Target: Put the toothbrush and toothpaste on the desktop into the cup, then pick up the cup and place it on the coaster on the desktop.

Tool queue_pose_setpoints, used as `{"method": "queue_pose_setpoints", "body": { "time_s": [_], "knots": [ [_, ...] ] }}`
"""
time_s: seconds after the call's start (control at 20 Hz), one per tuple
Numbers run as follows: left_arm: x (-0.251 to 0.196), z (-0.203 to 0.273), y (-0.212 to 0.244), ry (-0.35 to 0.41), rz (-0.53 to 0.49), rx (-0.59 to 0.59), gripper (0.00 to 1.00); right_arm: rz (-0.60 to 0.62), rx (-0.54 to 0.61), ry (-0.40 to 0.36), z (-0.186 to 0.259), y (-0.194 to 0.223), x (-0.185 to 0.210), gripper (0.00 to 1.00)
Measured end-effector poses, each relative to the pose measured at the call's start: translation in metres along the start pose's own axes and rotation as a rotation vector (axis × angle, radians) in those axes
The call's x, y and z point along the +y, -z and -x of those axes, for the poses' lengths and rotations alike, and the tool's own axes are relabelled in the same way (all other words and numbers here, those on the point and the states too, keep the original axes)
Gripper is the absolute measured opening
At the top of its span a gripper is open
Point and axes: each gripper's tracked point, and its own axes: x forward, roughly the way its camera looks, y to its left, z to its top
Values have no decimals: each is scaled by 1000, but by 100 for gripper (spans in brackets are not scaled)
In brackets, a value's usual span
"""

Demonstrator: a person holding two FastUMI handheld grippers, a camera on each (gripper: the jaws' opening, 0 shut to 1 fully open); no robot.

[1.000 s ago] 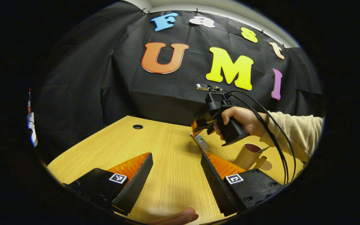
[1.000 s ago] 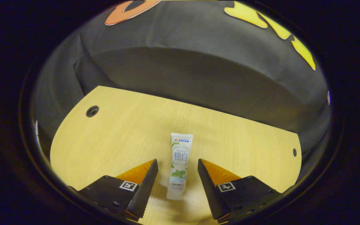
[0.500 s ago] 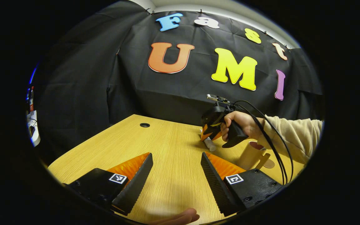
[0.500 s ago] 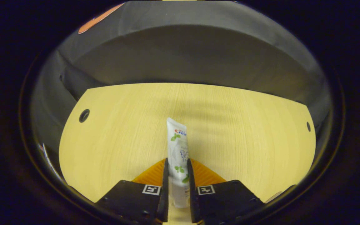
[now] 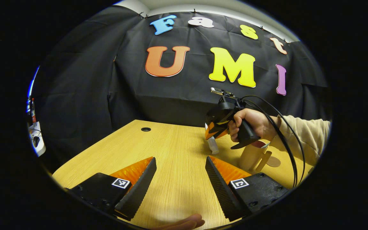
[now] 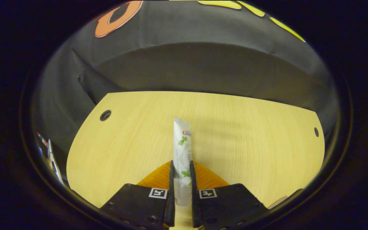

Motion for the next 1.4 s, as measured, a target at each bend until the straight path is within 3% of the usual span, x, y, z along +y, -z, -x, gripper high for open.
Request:
{"method": "queue_pose_setpoints", "body": {
  "time_s": [0.2,0.3,0.55,0.75,0.9,1.1,1.2,1.3,1.4],
  "knots": [
    [-11,9,-10,-2,-31,-32,98,47,-153,-46,27,-8,-1,17],
    [-23,11,-11,8,-46,-30,98,44,-200,-104,43,-16,-4,17],
    [-55,21,-12,22,-88,-31,98,24,-443,-220,107,-38,-37,17],
    [-89,21,-9,64,-95,-15,98,53,-631,-213,162,-40,-61,17],
    [-109,18,-12,77,-124,-20,98,75,-665,-173,148,-29,-65,16],
    [-130,14,-6,101,-117,3,98,110,-634,-189,122,-2,-76,17],
    [-135,12,-1,99,-117,23,98,173,-617,-183,108,18,-78,26],
    [-143,9,0,105,-120,35,98,146,-649,-224,122,21,-81,31],
    [-148,2,0,102,-124,49,98,99,-651,-257,135,23,-87,66]
  ]
}}
